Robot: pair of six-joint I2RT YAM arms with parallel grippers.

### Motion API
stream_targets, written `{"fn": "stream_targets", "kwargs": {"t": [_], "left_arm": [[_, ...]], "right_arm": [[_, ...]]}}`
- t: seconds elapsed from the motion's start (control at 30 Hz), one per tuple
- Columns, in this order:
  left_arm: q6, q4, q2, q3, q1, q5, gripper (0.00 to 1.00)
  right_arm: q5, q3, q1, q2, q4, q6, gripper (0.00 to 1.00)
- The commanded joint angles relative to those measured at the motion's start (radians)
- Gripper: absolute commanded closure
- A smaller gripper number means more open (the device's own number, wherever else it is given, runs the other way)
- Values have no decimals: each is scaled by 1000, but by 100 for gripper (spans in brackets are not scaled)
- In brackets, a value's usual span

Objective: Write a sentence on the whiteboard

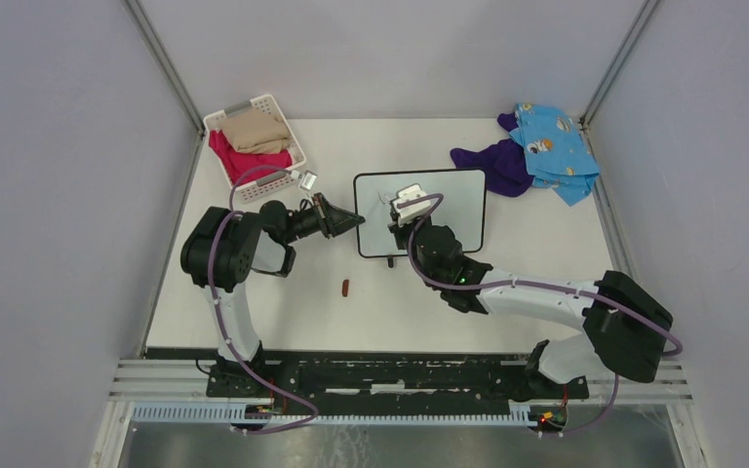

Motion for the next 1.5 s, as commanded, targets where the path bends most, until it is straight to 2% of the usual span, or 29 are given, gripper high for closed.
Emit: {"fn": "stream_targets", "kwargs": {"t": [0.0,0.3,0.8,1.2,1.47], "left_arm": [[35,78,3,1,3,13,79],[35,79,5,1,3,13,84],[35,81,5,2,3,13,85],[34,80,4,3,3,12,85],[33,80,4,3,3,12,85]], "right_arm": [[-6,63,-13,14,48,0,100],[-6,73,-23,33,37,6,100],[-10,35,-30,45,1,19,100],[-60,-18,-29,30,-25,92,100],[-129,9,-17,66,-45,107,100]]}}
